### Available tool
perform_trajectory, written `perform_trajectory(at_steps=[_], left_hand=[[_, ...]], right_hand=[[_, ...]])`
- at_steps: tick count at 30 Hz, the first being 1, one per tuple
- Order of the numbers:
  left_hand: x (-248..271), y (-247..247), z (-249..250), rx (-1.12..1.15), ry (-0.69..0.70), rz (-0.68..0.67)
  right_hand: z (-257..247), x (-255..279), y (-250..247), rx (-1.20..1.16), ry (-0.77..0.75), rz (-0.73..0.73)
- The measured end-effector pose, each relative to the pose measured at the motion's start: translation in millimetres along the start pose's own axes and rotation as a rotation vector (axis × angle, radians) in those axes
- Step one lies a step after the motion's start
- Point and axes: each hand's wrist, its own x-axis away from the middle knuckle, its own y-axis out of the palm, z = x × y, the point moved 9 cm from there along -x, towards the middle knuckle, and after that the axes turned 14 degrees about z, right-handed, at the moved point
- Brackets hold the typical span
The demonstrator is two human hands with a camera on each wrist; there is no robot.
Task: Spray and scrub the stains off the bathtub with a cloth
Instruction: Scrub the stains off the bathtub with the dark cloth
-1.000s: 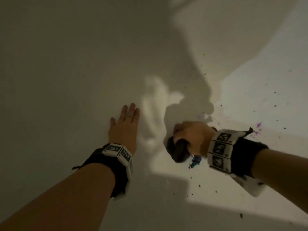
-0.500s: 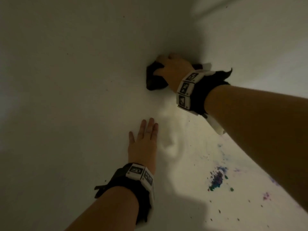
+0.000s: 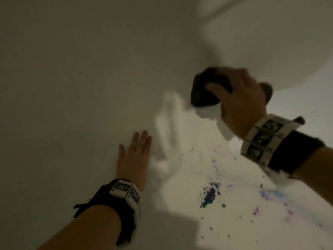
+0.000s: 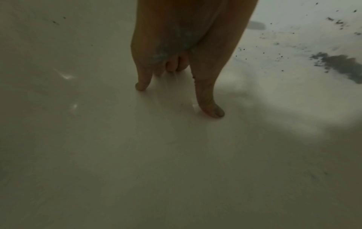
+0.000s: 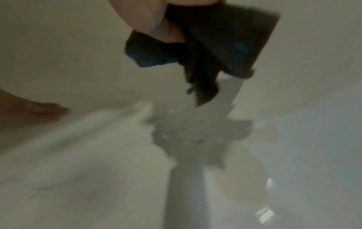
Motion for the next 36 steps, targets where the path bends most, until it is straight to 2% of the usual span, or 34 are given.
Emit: perform_trajectory(at_steps=[1, 2, 5, 6, 8, 10, 11, 12, 14, 15, 16, 17, 18, 19, 20, 21, 22, 24, 25, 26, 30, 32, 34, 35, 36], left_hand=[[1, 0, 0, -0.005, 0.002, -0.003], [1, 0, 0, -0.011, 0.002, -0.004], [1, -1, 0, -0.030, 0.000, -0.013], [1, 0, 1, -0.029, 0.002, -0.020], [1, 0, 1, -0.026, 0.006, -0.035], [1, 0, 0, -0.021, 0.005, -0.037], [1, 0, 0, -0.017, 0.007, -0.032], [1, 1, 1, -0.016, 0.007, -0.025], [2, 1, 1, -0.017, 0.004, -0.016], [2, 0, 1, -0.019, 0.001, -0.014], [2, -1, 2, -0.022, -0.001, -0.012], [2, -1, 2, -0.023, -0.002, -0.010], [1, 0, 3, -0.022, -0.001, -0.013], [1, 0, 3, -0.020, 0.000, -0.019], [1, 0, 3, -0.022, 0.002, -0.023], [1, 1, 2, -0.029, 0.003, -0.024], [1, 1, 2, -0.035, 0.005, -0.026], [1, 1, 1, -0.040, 0.008, -0.037], [1, 1, 2, -0.042, 0.007, -0.041], [0, 2, 2, -0.046, 0.007, -0.043], [0, 4, 1, -0.046, 0.012, -0.051], [0, 3, 1, -0.043, 0.016, -0.047], [1, 3, 2, -0.045, 0.017, -0.044], [1, 3, 2, -0.046, 0.015, -0.044], [1, 3, 2, -0.047, 0.014, -0.043]], right_hand=[[13, -9, -2, 0.063, 0.011, 0.036], [20, -16, 6, 0.103, -0.015, 0.012], [12, -9, 50, 0.095, -0.183, -0.162], [9, 1, 70, 0.033, -0.136, -0.271], [11, 34, 104, -0.086, 0.133, -0.459], [7, 71, 110, -0.146, 0.334, -0.491], [-1, 90, 109, -0.218, 0.366, -0.536], [-13, 112, 112, -0.316, 0.388, -0.670], [-37, 147, 108, -0.399, 0.306, -0.939], [-41, 148, 100, -0.442, 0.290, -0.969], [-37, 133, 95, -0.523, 0.379, -0.910], [-28, 105, 87, -0.674, 0.520, -0.754], [-7, 72, 81, -0.782, 0.664, -0.506], [14, 42, 74, -0.792, 0.706, -0.259], [28, 12, 62, -0.706, 0.646, -0.059], [29, -14, 53, -0.580, 0.545, 0.031], [23, -33, 54, -0.425, 0.438, -0.004], [-8, -42, 80, -0.115, 0.097, -0.277], [-22, -33, 92, -0.055, -0.022, -0.387], [-32, -20, 105, -0.038, -0.075, -0.464], [-55, 37, 117, -0.163, 0.035, -0.546], [-75, 71, 118, -0.190, -0.107, -0.642], [-81, 104, 114, -0.199, -0.231, -0.853], [-76, 106, 111, -0.234, -0.174, -0.926], [-66, 97, 106, -0.292, -0.050, -0.924]])
